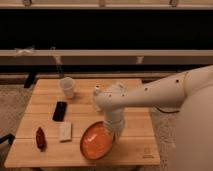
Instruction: Drag the ceramic bowl in a circle
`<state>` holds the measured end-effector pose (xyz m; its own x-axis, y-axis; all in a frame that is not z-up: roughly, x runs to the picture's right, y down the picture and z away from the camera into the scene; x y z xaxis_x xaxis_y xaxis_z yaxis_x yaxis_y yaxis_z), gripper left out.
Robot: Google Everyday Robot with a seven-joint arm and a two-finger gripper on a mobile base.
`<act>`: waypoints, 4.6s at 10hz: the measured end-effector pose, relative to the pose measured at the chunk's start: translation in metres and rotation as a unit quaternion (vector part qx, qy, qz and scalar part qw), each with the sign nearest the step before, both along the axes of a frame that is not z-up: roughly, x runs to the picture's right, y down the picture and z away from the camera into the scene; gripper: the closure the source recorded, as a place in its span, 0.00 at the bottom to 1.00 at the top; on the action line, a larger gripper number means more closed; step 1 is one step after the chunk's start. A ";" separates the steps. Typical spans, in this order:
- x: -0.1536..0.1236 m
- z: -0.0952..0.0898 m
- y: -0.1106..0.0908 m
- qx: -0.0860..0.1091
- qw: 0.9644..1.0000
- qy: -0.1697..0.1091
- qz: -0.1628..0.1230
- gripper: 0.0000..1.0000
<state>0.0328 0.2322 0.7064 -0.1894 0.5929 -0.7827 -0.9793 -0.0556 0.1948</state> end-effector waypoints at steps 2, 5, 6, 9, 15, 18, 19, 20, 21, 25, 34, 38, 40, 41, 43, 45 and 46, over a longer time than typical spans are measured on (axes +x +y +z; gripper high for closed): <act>-0.019 0.020 -0.015 -0.001 1.000 -0.016 -0.015 1.00; -0.015 0.054 -0.045 0.002 1.000 -0.011 -0.025 1.00; -0.006 0.057 -0.050 0.002 1.000 -0.003 -0.026 1.00; 0.042 0.050 -0.045 -0.006 0.999 0.028 -0.030 1.00; 0.140 -0.006 -0.009 -0.030 0.995 0.095 -0.021 1.00; 0.130 -0.020 0.005 -0.034 0.996 0.074 -0.038 1.00; 0.118 -0.021 0.006 -0.035 0.996 0.062 -0.046 1.00; 0.099 -0.021 0.006 -0.036 0.997 0.046 -0.056 1.00; 0.084 -0.019 0.005 -0.035 0.997 0.036 -0.063 1.00; -0.020 -0.003 -0.014 -0.027 0.994 -0.026 -0.101 1.00; -0.013 0.053 -0.078 -0.003 0.993 0.039 -0.110 1.00; 0.088 0.043 -0.076 -0.012 0.989 0.109 -0.102 1.00; 0.120 0.031 -0.067 -0.023 0.986 0.135 -0.098 1.00; 0.129 0.022 -0.059 -0.031 0.985 0.141 -0.096 1.00; 0.134 0.000 -0.036 -0.043 0.985 0.134 -0.101 1.00; 0.108 -0.021 -0.015 -0.051 0.987 0.098 -0.118 1.00; 0.094 -0.028 -0.009 -0.053 0.987 0.079 -0.127 1.00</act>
<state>0.1268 0.2232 0.6779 -0.1697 0.5533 -0.8155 -0.9164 0.2159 0.3371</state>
